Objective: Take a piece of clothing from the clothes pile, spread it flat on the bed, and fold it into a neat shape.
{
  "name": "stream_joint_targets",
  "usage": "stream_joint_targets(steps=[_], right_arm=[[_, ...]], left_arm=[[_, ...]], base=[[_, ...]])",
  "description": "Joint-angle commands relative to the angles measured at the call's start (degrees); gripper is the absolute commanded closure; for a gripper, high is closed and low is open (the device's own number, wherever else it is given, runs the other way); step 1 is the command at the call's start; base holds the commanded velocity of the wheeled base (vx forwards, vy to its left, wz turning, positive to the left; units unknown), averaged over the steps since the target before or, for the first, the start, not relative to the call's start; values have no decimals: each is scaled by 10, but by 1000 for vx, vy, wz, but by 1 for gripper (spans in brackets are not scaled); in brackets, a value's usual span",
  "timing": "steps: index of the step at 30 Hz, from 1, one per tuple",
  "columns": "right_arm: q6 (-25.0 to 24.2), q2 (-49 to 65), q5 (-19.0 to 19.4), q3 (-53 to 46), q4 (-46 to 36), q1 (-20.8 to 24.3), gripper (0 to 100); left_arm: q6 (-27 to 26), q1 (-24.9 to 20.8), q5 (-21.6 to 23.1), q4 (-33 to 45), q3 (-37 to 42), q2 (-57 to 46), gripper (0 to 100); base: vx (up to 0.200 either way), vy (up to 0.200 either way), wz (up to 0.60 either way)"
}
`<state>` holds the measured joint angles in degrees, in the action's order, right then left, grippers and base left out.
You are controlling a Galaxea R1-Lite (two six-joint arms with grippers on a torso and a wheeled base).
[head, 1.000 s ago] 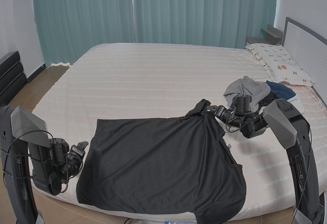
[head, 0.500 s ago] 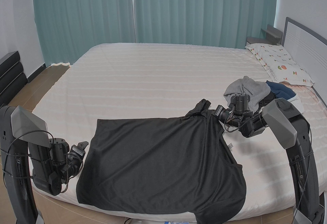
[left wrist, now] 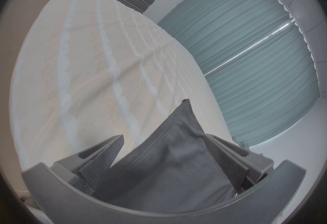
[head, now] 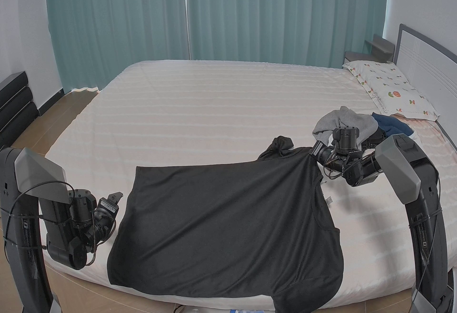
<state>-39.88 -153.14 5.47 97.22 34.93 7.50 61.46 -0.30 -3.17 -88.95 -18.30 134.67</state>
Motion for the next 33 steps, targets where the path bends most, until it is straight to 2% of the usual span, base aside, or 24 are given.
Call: stream_joint_targets(steps=[1,3,7,8,11,12,16,20,33], right_arm=[[1,8,-17,-15,1,-1,100],[1,11,-31,-16,0,1,100],[1,13,-49,-23,2,1,100],[1,15,-51,-32,6,1,100],[-2,23,-51,-58,8,1,100],[-1,26,-51,-76,16,1,100],[1,21,-51,-92,69,2,100],[1,18,-51,-98,74,4,100],[1,17,-52,-106,77,2,100]], left_arm=[[-6,7,-13,-10,-44,-1,0],[-22,8,-11,-10,-60,-6,0],[-108,2,-8,4,-122,-9,0],[-115,0,-7,19,-142,-8,0],[-115,-8,-3,74,-193,-6,0],[-115,-9,2,120,-237,-5,0],[-115,-9,25,221,-356,19,0],[-117,-9,36,284,-438,65,0],[-154,-8,34,296,-529,156,0]], base=[[0,0,0],[0,0,0],[0,0,0],[0,0,0],[0,0,0],[0,0,0],[0,0,0],[0,0,0],[0,0,0]])
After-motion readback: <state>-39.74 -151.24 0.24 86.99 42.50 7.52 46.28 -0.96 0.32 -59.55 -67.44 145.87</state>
